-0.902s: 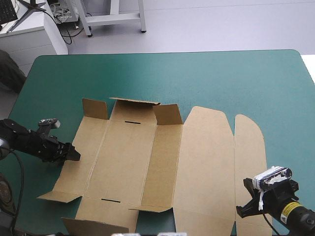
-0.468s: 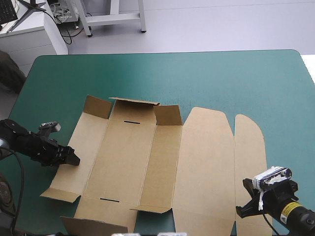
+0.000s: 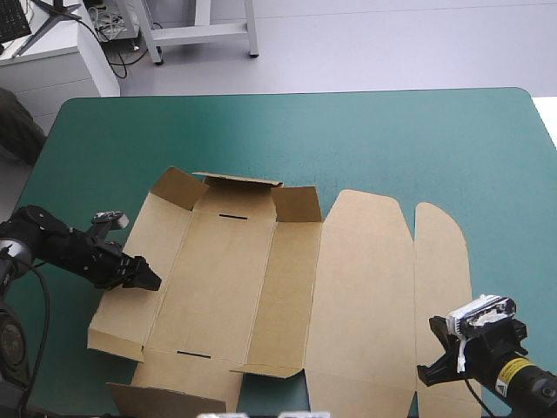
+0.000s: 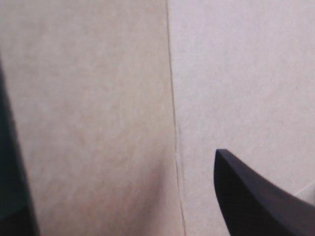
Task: Fold the box
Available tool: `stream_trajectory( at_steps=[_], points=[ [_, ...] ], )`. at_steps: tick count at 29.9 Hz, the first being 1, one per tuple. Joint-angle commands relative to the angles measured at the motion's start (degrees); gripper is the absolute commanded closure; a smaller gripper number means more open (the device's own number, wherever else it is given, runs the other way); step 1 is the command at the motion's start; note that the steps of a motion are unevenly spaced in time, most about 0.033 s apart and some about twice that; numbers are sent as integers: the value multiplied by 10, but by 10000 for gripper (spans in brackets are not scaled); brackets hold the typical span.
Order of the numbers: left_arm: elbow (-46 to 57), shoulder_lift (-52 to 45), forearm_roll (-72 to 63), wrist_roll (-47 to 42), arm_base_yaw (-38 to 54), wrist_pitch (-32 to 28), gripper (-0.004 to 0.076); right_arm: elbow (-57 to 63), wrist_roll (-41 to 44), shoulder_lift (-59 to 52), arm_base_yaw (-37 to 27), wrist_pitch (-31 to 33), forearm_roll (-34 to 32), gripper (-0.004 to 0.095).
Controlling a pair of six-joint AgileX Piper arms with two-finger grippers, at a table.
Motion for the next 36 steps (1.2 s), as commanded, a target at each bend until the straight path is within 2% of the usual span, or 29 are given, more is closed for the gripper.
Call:
stream_trajectory(
  at_steps=[1, 4, 13, 16, 22, 27, 36],
  points=[
    [-9, -19, -28, -2, -19, 56, 280, -15, -3, 2, -2, -37, -7, 927],
    [-9, -19, -21, -16, -19, 50, 351, -15, -3, 2, -2, -37, -7, 927],
    [-9, -19, 5, -19, -19, 43, 724, -15, -3, 2, -2, -37, -5, 927],
    [-9, -19, 6, -19, -19, 34, 734, -15, -3, 2, -2, -37, -5, 927],
    [-30, -19, 12, 3, -42, -49, 734, -15, -3, 2, -2, -37, -4, 927],
    [-131, -19, 60, 18, -114, -101, 734, -15, -3, 2, -2, -37, -4, 927],
    [-336, -19, 268, 29, -301, -164, 734, -15, -3, 2, -2, -37, -4, 927]
  ],
)
